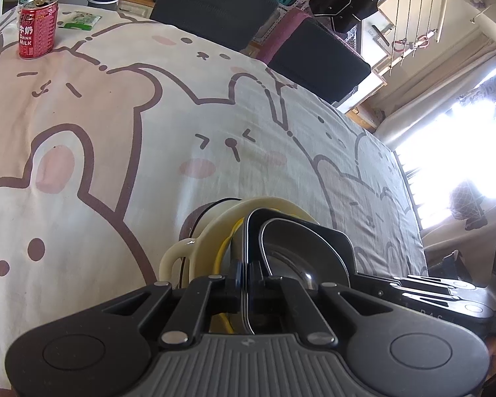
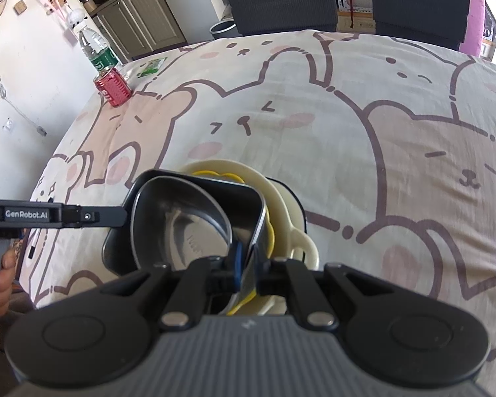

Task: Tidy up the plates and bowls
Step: 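Lower the steel dish stack onto the yellow-rimmed plate stack with both grippers, then open both grippers and withdraw them from the steel dish stack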

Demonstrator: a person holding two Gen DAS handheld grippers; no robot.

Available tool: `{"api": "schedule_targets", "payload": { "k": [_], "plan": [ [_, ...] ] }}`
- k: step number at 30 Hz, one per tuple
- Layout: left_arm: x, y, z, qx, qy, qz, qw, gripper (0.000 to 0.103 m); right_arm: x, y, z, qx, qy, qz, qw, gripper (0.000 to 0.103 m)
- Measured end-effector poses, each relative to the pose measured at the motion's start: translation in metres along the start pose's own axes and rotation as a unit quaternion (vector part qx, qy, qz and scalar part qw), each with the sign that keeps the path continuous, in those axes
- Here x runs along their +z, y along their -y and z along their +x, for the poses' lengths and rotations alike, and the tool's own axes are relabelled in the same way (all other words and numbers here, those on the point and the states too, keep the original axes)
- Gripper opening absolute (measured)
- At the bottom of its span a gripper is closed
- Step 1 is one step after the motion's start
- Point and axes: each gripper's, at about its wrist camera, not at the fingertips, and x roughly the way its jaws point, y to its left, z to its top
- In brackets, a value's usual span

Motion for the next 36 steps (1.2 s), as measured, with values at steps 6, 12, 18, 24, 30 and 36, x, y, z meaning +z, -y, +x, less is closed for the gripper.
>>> {"api": "schedule_targets", "payload": {
  "k": [6, 12, 18, 24, 30, 36],
  "plan": [
    [0.0, 0.0, 0.0, -0.001, 0.0, 0.003, 1.0, 0.003, 0.001, -0.001, 0.002, -0.002, -0.001, -0.001, 1.0, 0.009],
    [-0.001, 0.0, 0.0, 0.0, -0.001, 0.004, 1.0, 0.003, 0.001, -0.002, 0.002, -0.004, 0.002, -0.002, 1.0, 0.009],
    [-0.001, 0.0, 0.001, 0.0, -0.001, 0.004, 1.0, 0.003, 0.0, -0.002, 0.002, -0.003, 0.003, -0.001, 1.0, 0.009],
    [0.0, 0.0, 0.0, 0.01, -0.001, 0.003, 0.9999, 0.008, 0.0, -0.003, 0.002, -0.005, 0.003, -0.002, 1.0, 0.012],
    [-0.001, 0.002, -0.005, 0.018, -0.001, 0.014, 0.9997, 0.023, 0.0, -0.002, -0.002, -0.012, 0.007, -0.001, 1.0, 0.015],
    [-0.005, 0.007, -0.02, 0.026, 0.015, 0.029, 0.9991, 0.041, -0.003, -0.002, -0.014, -0.035, 0.026, -0.006, 0.999, 0.029]
  ]
}}
